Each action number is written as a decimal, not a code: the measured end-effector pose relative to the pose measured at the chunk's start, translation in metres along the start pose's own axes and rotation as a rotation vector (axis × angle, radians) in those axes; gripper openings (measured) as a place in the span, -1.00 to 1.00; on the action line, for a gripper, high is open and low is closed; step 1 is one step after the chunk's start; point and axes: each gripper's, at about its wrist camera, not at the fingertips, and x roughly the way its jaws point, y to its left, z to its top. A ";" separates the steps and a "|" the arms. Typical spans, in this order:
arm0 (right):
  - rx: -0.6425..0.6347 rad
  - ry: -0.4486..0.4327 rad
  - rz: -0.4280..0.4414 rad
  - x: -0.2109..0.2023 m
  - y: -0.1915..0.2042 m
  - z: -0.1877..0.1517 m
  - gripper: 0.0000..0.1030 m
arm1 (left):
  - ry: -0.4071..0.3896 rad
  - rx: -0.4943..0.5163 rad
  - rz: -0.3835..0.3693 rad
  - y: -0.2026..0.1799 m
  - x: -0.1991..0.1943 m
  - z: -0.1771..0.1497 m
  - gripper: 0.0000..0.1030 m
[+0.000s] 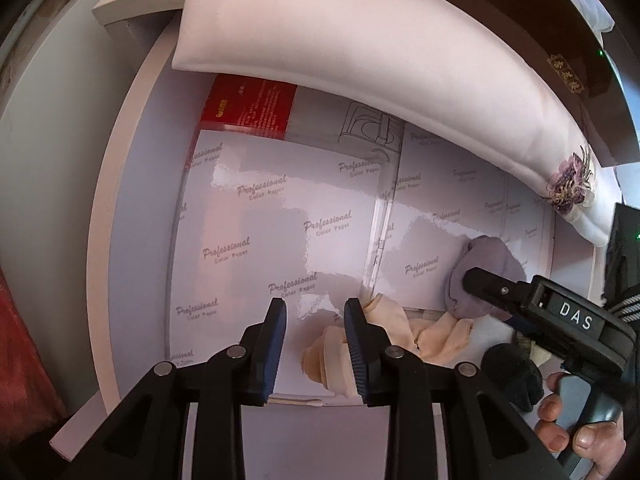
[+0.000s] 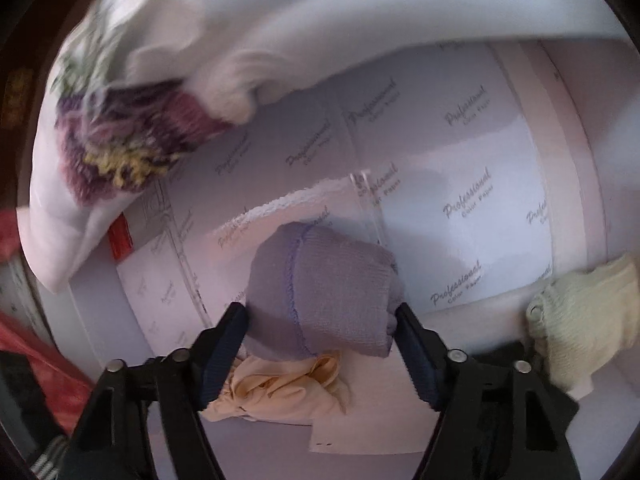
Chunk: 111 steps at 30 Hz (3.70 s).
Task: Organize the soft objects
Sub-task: 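Grasp the beige stocking with the left tool while the right tool holds the lavender sock, then lift the lavender sock with the right tool toward the gold tray, then lower the lavender sock into the gold tray and open the right tool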
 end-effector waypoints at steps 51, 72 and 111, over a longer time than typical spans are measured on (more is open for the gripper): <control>0.110 -0.072 -0.059 -0.028 -0.069 0.014 0.29 | 0.195 0.533 -0.115 -0.071 0.026 0.004 -0.32; 0.061 -0.090 -0.062 -0.016 -0.049 0.013 0.21 | 0.107 0.400 -0.034 -0.064 0.031 -0.010 -0.22; -0.342 -0.203 -0.133 -0.103 0.034 -0.059 -0.38 | 0.085 0.276 -0.056 -0.043 0.033 -0.025 -0.29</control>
